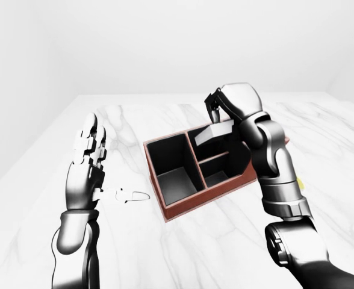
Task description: Pick up the book and place it in the front compartment of the caddy.
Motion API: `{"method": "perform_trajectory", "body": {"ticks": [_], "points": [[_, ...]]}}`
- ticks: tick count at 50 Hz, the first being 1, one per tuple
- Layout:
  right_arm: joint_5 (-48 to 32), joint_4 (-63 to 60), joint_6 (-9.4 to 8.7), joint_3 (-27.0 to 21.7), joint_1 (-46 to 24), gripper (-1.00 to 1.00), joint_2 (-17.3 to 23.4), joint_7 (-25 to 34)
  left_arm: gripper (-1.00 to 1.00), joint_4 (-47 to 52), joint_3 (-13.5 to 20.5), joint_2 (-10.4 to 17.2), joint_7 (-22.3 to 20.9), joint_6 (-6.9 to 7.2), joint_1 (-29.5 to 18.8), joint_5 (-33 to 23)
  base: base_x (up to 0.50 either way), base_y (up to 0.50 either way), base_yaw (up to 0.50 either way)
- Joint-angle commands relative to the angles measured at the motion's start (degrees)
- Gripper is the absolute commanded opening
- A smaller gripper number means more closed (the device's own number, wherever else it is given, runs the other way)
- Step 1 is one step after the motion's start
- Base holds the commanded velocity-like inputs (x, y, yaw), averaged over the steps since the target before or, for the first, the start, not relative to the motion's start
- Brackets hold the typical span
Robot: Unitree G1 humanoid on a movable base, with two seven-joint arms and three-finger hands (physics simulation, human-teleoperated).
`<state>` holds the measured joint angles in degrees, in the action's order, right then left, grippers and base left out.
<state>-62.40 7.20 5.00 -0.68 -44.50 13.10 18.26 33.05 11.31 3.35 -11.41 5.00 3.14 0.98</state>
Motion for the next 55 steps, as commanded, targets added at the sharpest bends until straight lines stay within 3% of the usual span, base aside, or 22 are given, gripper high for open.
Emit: {"method": "perform_trajectory", "body": {"ticks": [1, 55], "points": [[-1.7, 2.4, 0.00, -0.1, -2.2, -1.00, 0.2, -3.6, 1.00, -0.1, 0.0, 0.0, 0.0, 0.00, 0.0, 0.1, 0.00, 0.00, 0.00], [-7.1, 26.1, 0.00, 2.6, -9.3, -1.00, -1.4, -17.3, 1.00, 0.4, 0.1, 0.1, -0.1, 0.00, 0.0, 0.0, 0.00, 0.00, 0.00]]}}
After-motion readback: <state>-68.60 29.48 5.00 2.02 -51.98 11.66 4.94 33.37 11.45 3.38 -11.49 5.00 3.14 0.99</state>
